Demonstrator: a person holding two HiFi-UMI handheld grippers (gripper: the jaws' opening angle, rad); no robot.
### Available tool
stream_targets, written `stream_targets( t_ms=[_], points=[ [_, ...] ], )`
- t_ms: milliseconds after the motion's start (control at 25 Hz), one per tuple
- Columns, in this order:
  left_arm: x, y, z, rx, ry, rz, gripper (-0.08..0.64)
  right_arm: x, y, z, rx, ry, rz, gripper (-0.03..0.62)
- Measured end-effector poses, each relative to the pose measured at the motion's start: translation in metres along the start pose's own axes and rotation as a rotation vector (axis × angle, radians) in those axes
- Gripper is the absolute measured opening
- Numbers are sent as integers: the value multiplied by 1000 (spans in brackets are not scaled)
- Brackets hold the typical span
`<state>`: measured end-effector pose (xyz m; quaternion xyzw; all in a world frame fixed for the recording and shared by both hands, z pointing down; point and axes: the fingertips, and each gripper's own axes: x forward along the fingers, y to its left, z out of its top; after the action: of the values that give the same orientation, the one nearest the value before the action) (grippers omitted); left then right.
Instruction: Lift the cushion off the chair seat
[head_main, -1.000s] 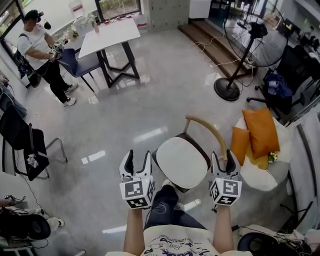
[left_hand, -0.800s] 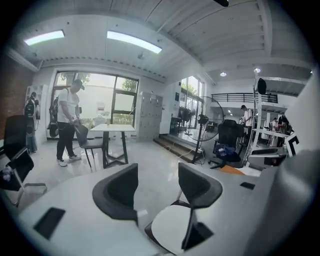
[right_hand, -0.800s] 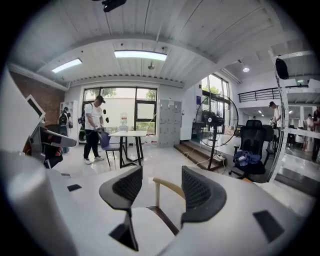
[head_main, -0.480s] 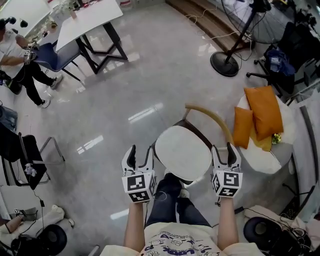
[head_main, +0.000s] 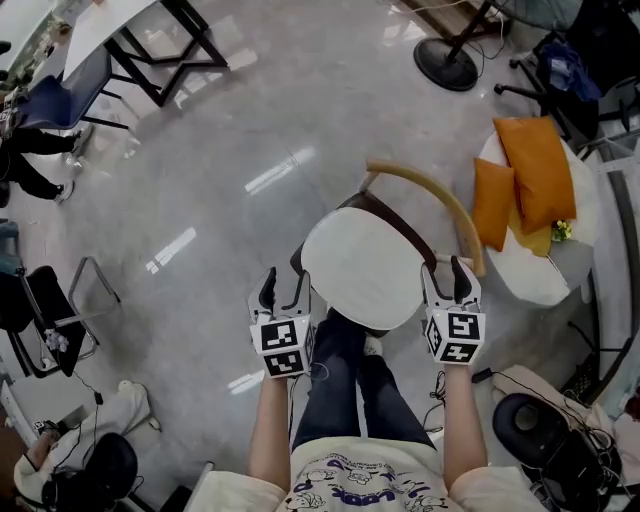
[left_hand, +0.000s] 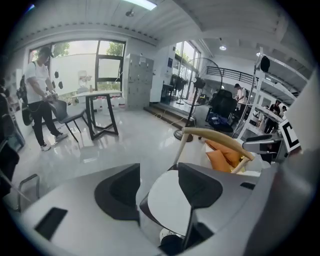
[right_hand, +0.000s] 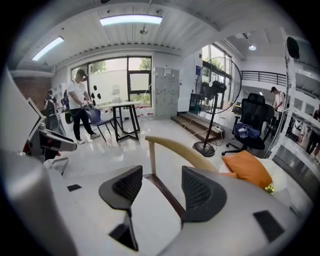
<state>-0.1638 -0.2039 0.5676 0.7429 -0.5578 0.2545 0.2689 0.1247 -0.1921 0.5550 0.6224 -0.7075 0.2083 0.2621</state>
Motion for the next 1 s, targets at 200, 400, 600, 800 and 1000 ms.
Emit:
stream_targets(
  t_ms=[200, 400, 600, 800, 1000],
  points=[
    [37, -2, -37, -16, 82, -19, 247, 36, -6, -44, -23, 95, 5, 262],
    [71, -1, -74, -46, 153, -11, 247, 66, -14, -87, -55, 167, 16, 262],
    [110, 5, -113, -86, 218, -3, 247, 101, -19, -127, -51, 218, 27, 264],
    [143, 6, -153, -111, 289, -4, 247, 130, -21, -167, -75, 276, 36, 265],
    [170, -2, -181, -126, 339, 5, 247, 154, -34, -198, -73, 312, 52, 265]
  ],
)
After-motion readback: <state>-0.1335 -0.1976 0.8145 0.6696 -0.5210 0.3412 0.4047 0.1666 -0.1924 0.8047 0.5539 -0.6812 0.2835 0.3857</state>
